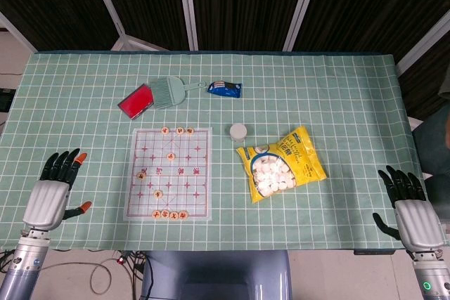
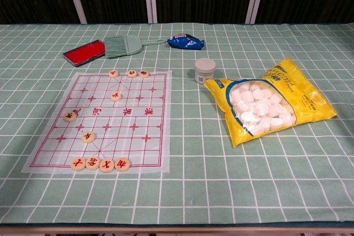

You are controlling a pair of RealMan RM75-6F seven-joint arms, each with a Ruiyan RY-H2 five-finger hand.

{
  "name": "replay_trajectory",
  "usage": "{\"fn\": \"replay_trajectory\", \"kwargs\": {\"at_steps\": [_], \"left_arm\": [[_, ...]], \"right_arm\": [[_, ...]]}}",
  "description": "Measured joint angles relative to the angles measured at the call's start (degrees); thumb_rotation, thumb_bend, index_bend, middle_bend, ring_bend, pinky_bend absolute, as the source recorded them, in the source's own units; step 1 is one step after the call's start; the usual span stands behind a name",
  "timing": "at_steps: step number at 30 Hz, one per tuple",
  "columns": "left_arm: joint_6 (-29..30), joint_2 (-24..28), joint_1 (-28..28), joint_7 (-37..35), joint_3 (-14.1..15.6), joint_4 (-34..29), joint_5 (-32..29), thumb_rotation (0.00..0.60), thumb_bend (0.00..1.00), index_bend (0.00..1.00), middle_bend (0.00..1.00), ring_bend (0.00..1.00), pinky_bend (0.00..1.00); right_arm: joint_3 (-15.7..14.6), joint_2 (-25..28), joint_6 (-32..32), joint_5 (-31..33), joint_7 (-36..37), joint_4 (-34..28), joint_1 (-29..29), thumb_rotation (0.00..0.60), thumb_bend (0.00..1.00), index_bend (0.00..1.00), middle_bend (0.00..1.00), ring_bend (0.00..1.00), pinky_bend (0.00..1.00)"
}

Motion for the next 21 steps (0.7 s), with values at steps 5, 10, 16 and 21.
{"fn": "replay_trajectory", "kwargs": {"at_steps": [5,10,16,21], "left_arm": [[0.2,0.1,0.2,0.0,0.1,-0.3,0.3,0.600,0.02,0.00,0.00,0.00,0.00],[0.2,0.1,0.3,0.0,0.2,-0.5,0.5,0.600,0.02,0.00,0.00,0.00,0.00],[-0.2,-0.1,0.3,0.5,0.1,-0.6,0.3,0.600,0.02,0.00,0.00,0.00,0.00],[-0.4,-0.3,0.2,1.3,-0.1,-1.0,0.0,0.600,0.02,0.00,0.00,0.00,0.00]], "right_arm": [[-0.2,0.1,0.1,-0.4,0.3,-0.1,-0.1,0.600,0.34,0.00,0.00,0.00,0.00],[-0.3,0.2,0.4,-0.6,0.5,-0.3,-0.2,0.600,0.34,0.00,0.00,0.00,0.00],[-0.4,0.2,0.0,-0.4,0.5,-0.4,-0.2,0.600,0.34,0.00,0.00,0.00,0.00],[-0.4,0.3,-0.2,-0.3,0.8,-0.7,-0.2,0.600,0.34,0.00,0.00,0.00,0.00]]}}
